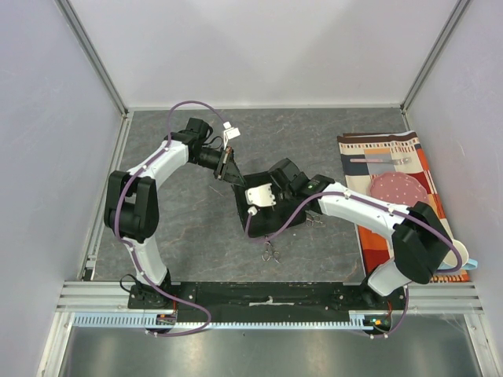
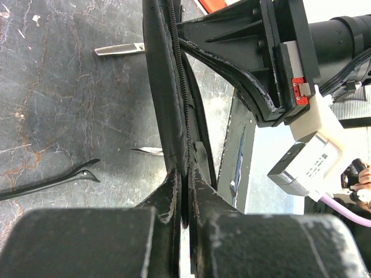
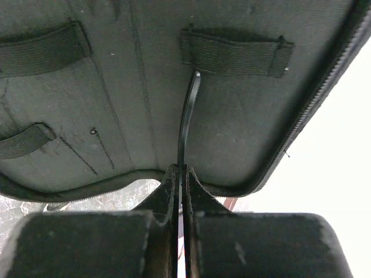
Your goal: Sort the hair-cutting tools
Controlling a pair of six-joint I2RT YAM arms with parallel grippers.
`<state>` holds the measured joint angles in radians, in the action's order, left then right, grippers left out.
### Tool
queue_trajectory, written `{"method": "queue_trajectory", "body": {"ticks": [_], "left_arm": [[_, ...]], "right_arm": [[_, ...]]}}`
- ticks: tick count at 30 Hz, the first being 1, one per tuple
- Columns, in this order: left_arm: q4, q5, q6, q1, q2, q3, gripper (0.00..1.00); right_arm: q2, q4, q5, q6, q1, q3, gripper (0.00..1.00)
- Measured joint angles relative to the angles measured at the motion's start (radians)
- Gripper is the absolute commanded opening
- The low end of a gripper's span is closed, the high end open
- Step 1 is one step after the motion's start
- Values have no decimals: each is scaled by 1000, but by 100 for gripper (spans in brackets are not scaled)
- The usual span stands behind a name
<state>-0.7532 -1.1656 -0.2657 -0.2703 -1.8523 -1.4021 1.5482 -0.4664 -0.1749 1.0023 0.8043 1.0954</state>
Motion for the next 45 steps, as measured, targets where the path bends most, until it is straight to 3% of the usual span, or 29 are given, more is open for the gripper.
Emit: {"method": "queue_trajectory", "body": {"ticks": [32, 45], "left_arm": [[6, -23, -14, 0, 10, -11, 2], [6, -23, -14, 1, 10, -11, 2]], "right_arm": [[-1, -3, -70, 12, -4, 21, 0], [54, 1, -64, 7, 60, 101, 0]]}}
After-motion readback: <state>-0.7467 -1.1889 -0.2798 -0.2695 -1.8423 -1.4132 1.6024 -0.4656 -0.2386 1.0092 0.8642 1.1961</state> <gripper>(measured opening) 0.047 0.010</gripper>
